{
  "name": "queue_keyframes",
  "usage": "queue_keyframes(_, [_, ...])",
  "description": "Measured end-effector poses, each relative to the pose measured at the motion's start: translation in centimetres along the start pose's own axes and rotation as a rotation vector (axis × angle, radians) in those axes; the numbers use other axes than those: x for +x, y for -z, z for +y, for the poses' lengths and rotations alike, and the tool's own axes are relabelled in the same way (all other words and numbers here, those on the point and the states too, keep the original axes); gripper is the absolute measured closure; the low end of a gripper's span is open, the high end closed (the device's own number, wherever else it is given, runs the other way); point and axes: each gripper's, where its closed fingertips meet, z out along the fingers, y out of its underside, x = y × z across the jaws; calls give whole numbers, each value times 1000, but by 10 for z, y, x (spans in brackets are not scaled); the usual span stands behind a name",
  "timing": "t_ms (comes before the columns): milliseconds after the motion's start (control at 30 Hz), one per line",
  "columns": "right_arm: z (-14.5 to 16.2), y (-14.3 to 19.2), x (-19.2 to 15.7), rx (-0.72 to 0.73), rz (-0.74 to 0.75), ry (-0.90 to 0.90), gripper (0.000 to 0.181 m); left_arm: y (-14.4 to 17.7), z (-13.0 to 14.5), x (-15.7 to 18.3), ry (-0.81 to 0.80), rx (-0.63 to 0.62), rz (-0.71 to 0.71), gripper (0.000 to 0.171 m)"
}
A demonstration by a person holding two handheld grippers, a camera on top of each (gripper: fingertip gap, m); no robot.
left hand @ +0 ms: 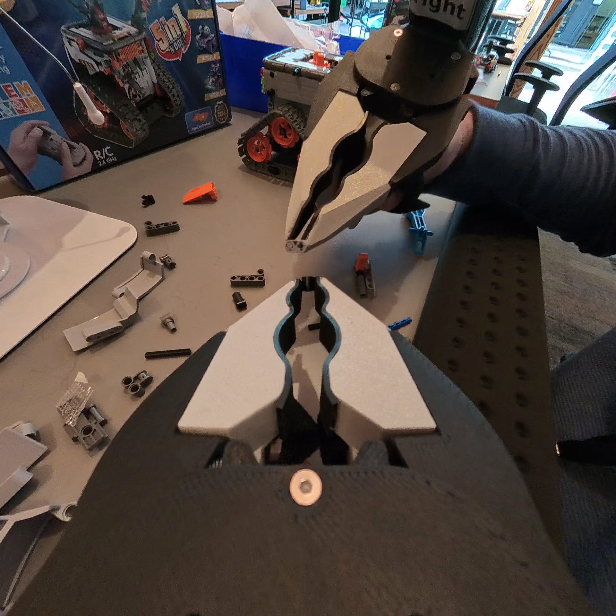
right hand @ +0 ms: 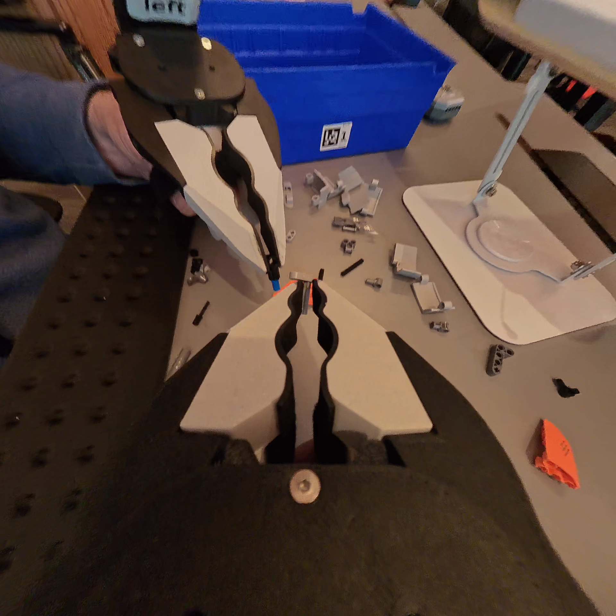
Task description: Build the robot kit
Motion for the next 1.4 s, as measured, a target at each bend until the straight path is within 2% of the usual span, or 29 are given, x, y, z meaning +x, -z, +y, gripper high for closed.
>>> queue_keyframes(233, [-34, 11, 4, 194, 9, -86, 179, 7, -20, 7, 2, 113, 24, 165])
queue_keyframes(467, [-70, 28, 7, 419, -40, -228, 180, 12, -38, 10, 2, 206, 11, 165])
queue_keyframes(700, [-98, 31, -4, 603, -123, -335, 180, 15, -52, 14, 57, 296, 55, 165])
queue_keyframes(833, [-106, 22, -15, 638, -182, -370, 180, 19, -61, 16, 92, 353, 77, 165])
queue_keyframes(1033, [-109, 18, -19, 674, -218, -393, 180, 22, -63, 16, 104, 377, 92, 165])
queue_keyframes(1400, [-97, 26, -9, 655, -168, -374, 180, 30, -69, 12, 113, 425, 92, 165])
